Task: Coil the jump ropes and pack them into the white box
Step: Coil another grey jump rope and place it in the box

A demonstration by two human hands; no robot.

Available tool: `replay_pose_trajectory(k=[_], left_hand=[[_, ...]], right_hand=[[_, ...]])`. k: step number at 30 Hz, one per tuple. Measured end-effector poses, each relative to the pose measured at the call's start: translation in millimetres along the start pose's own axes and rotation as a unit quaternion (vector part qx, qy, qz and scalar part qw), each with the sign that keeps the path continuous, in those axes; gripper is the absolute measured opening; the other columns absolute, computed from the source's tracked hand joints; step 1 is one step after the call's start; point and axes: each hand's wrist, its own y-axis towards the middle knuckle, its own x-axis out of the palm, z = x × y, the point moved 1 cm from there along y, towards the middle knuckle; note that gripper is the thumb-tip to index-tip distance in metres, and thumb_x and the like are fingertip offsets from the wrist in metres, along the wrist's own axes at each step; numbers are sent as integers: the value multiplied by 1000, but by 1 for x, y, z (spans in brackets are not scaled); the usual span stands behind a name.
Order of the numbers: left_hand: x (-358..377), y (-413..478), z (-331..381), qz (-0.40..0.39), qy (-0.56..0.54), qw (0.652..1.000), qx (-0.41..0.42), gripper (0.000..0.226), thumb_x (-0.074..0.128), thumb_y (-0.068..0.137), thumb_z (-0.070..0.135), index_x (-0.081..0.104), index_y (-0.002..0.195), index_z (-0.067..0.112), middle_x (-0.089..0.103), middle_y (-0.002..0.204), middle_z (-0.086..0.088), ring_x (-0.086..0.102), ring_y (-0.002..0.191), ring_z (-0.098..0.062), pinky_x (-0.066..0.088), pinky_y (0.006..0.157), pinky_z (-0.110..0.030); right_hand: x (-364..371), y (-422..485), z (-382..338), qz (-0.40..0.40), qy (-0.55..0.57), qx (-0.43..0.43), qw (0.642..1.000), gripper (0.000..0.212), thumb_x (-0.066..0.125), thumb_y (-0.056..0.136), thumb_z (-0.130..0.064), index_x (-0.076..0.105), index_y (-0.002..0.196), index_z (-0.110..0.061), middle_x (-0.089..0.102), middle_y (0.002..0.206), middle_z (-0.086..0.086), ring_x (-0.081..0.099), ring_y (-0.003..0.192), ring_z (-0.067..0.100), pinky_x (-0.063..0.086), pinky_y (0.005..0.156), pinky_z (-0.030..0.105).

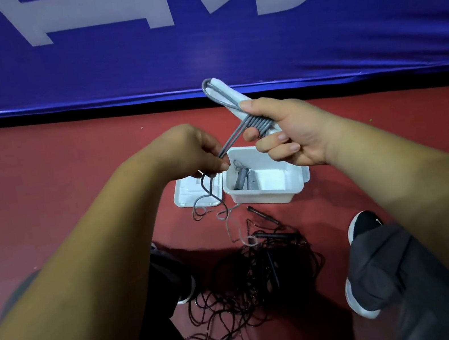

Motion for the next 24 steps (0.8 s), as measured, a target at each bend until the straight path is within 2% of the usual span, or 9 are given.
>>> replay_pose_trajectory(k=[5, 8, 12, 15, 17, 19, 21, 24], left_hand=[[1, 3, 0, 10, 16, 1000, -16, 12, 90, 81, 26, 82, 89, 22, 79, 79, 0, 73, 72, -16, 65, 85, -42], [4, 4, -1, 22, 25, 999, -20, 10, 87, 84, 25, 81, 89, 19, 79, 77, -1, 78, 79, -20, 66, 79, -42], [6, 7, -2, 47, 13, 998, -25, 3, 80, 88, 19, 79, 90, 21, 79, 76, 1, 76, 69, -10, 67, 74, -39], [6, 8, -1, 71, -52, 996, -26, 7, 75, 88, 10, 78, 92, 15, 80, 86, -4, 79, 77, -16, 67, 77, -44], [2, 6, 0, 79, -78, 994, -14, 7, 70, 90, 6, 76, 90, 10, 78, 85, -8, 79, 76, -18, 66, 74, -44], [-3, 2, -1, 74, -81, 994, 17, 10, 68, 90, -2, 74, 89, 6, 76, 82, -12, 76, 72, -19, 65, 72, -43], [-6, -2, 1, 66, -83, 992, 69, 17, 68, 86, -8, 76, 94, 4, 77, 88, -18, 71, 73, -19, 61, 70, -36], [-5, -6, 7, 62, -134, 984, 100, 17, 73, 87, -2, 80, 99, 8, 78, 91, -7, 68, 78, -11, 55, 68, -24]], right_hand=[[2, -3, 2, -2, -32, 7, 999, 12, 59, 105, -29, 53, 101, -20, 53, 77, 0, 21, 44, 3, 14, 32, 16], [4, -4, 5, -18, -49, 21, 998, 12, 56, 105, -26, 50, 97, -19, 52, 76, -1, 19, 44, 3, 10, 34, 17], [4, -5, 8, -64, -70, 44, 994, 17, 56, 104, -25, 47, 91, -18, 53, 77, 0, 20, 45, 3, 9, 37, 18], [2, -8, 6, -113, -80, 64, 988, 16, 61, 97, -27, 60, 85, -18, 53, 78, 2, 24, 43, 2, 9, 37, 16], [-1, -8, 5, -139, -93, 82, 983, 18, 64, 96, -28, 65, 81, -18, 53, 78, 2, 25, 41, 1, 11, 35, 14], [-2, -9, 5, -154, -120, 110, 975, 18, 62, 94, -30, 65, 83, -16, 54, 77, 4, 26, 40, 1, 12, 36, 13], [0, -13, 5, -170, -149, 145, 963, 19, 62, 93, -29, 70, 80, -18, 53, 74, 4, 26, 38, 0, 10, 38, 13], [5, -19, 4, -199, -199, 188, 941, 35, 56, 94, -31, 73, 66, -20, 52, 62, -1, 26, 34, -1, 7, 39, 15]])
